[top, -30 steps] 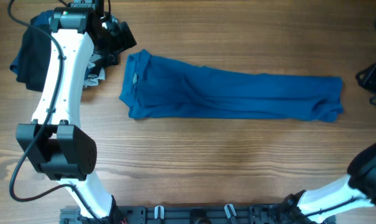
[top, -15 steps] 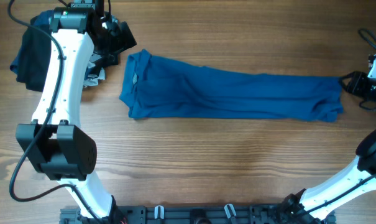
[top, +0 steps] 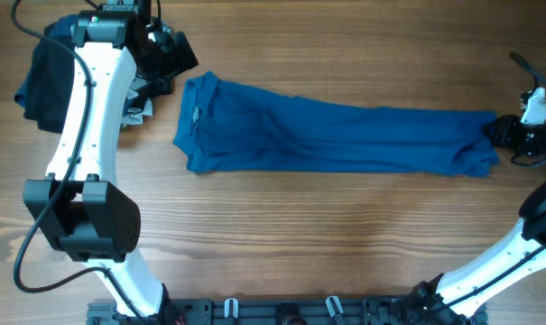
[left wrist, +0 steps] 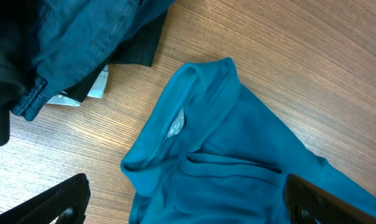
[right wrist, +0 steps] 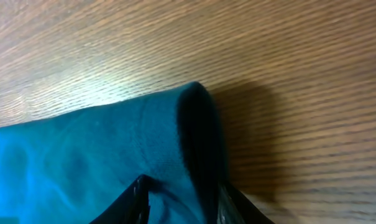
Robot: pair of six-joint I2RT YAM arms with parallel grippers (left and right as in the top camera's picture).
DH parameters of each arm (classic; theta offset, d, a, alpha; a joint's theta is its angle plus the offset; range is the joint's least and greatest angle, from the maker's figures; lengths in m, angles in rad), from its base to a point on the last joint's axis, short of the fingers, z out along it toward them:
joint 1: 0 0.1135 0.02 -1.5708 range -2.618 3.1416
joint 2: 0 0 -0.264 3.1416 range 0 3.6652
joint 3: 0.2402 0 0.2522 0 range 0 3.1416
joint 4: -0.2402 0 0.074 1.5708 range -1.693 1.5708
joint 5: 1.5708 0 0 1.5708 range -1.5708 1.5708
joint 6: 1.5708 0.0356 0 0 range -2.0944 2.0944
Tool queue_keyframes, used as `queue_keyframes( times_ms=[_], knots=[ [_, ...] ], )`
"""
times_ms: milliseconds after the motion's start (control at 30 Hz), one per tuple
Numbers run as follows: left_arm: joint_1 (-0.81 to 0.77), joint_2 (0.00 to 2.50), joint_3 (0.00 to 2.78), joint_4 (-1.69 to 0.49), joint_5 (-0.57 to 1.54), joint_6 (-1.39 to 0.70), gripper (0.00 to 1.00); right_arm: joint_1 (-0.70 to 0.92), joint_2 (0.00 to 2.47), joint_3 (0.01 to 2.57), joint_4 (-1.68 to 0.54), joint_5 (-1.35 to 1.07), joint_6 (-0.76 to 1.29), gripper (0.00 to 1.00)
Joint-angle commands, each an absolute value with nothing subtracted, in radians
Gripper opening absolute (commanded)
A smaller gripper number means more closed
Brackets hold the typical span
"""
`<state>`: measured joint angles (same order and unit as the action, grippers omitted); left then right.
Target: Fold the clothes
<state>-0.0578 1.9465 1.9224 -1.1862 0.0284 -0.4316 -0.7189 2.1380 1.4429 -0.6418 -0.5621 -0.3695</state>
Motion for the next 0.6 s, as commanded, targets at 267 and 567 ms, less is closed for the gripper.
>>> queue_keyframes(
  times_ms=[267, 567],
  knots=[
    [-0.057, 1.948, 1.917, -1.187, 0.044, -0.435, 1.00, -0.715, 2.146, 1.509, -0.648, -0.764, -0.338, 0.04],
    [-0.057, 1.948, 1.917, -1.187, 0.044, -0.435, 1.00, -0.706, 2.148, 1.577, -0.550, -0.863, -0.280, 0.04]
  ],
)
